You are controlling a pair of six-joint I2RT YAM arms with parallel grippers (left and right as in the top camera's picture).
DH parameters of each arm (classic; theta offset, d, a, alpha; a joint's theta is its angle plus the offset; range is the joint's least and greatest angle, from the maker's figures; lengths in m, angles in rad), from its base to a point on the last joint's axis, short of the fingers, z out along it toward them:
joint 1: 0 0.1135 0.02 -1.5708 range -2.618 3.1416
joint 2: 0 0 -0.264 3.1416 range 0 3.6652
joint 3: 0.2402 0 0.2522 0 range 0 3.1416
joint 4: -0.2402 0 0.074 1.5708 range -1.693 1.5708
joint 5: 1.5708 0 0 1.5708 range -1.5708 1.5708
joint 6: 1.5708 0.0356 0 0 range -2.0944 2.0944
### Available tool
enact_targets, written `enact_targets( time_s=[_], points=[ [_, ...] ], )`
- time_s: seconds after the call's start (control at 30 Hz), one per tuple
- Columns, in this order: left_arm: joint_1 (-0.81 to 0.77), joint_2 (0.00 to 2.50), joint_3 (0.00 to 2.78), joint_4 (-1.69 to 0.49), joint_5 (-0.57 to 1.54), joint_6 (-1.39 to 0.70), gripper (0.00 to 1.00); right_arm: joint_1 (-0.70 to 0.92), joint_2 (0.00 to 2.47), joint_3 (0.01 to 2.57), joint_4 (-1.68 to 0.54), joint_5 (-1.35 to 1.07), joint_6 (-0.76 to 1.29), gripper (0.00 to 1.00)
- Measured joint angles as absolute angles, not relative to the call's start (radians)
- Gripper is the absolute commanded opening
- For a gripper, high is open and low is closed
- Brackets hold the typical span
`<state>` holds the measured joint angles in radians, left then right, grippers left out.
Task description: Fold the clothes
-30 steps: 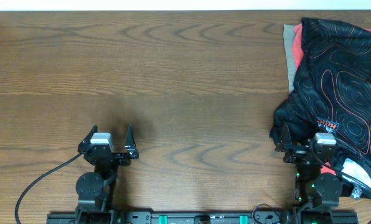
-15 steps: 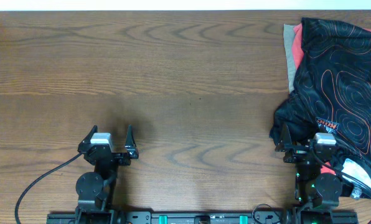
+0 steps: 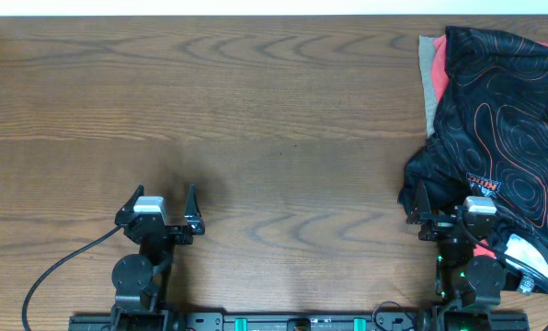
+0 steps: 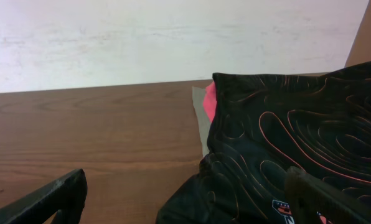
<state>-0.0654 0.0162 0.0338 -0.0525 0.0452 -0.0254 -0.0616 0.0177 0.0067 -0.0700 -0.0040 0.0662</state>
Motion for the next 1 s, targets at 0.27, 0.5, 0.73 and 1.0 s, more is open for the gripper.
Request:
enact_targets(
  time_s=[0.27, 0.5, 0.73, 1.0],
  points=[
    [-0.065, 0.016, 0.033, -0.052, 0.045, -0.025, 0.98, -0.062, 0.018, 0.007, -0.070, -0.004, 0.066, 0.99],
    [-0.065, 0.016, 0.033, -0.052, 0.045, -0.055, 0.98, -0.062, 0.018, 0.007, -0.069, -0.020, 0.083, 0.99],
    [-0.065, 0.077, 0.049, -0.095, 0.099, -0.181, 0.98, -0.062, 0.063, 0.031, -0.136, -0.030, 0.095, 0.99],
    [-0.065, 0.353, 0.195, -0.316, 0.190, -0.232, 0.98, -0.062, 0.322, 0.221, -0.353, -0.038, 0.098, 0.99]
  ],
)
